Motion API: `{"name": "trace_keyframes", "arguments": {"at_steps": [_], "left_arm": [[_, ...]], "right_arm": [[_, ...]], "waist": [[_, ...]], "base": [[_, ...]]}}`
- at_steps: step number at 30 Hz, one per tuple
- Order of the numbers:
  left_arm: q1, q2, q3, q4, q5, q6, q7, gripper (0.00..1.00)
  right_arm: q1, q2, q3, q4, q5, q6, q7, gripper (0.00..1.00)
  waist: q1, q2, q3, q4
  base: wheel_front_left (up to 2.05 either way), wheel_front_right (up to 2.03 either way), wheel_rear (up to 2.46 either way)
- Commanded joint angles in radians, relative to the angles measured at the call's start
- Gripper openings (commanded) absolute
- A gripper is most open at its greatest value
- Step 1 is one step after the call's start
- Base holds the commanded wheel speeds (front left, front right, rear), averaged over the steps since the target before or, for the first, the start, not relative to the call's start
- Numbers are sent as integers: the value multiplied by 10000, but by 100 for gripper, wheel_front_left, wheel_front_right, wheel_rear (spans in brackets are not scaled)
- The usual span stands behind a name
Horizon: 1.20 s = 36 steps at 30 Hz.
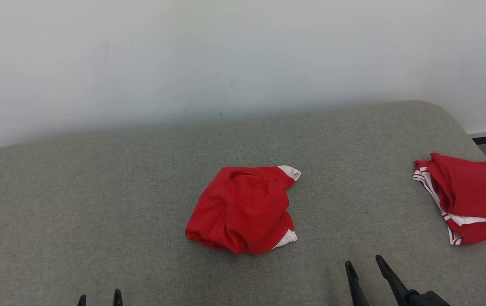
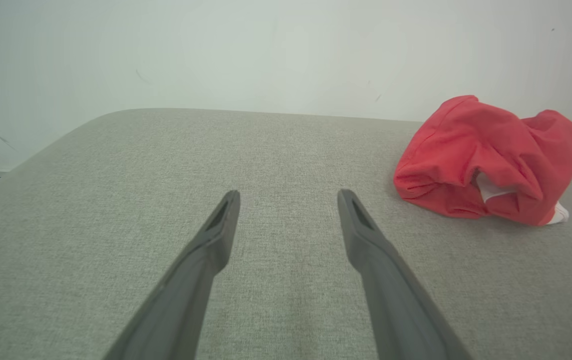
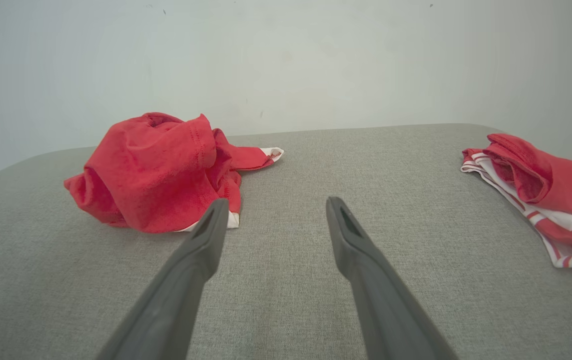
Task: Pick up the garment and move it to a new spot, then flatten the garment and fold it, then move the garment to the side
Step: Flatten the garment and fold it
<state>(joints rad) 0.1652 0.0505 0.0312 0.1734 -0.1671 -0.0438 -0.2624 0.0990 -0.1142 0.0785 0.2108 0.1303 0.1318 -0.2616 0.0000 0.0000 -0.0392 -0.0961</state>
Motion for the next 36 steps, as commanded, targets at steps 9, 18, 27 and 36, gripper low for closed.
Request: {"name": "trace_keyframes", "arguments": {"at_steps": [9, 18, 27, 36], "left_arm": [[-1291, 116, -563, 1915, -5, -472, 375, 100], [-3994, 327, -1241, 4488, -129, -710, 1909, 100], [-5595, 492, -1363, 6394, -393, -789, 2598, 100], [-6184, 624, -1384, 7258, -495, -698, 2494, 29]], "right_arm": [[-149, 88, 29, -24, -28, -27, -43, 100], [-338, 127, 231, 1, 71, -27, -42, 100], [-467, 89, 235, -40, 99, -27, -30, 100], [-472, 104, 216, -57, 169, -27, -29, 100]], "waist": [[0, 0, 100, -383], [0, 0, 331, -1234], [0, 0, 569, -2318], [0, 0, 640, -2590]], "base": [[0, 0, 0], [0, 0, 0], [0, 0, 0], [0, 0, 0]]}}
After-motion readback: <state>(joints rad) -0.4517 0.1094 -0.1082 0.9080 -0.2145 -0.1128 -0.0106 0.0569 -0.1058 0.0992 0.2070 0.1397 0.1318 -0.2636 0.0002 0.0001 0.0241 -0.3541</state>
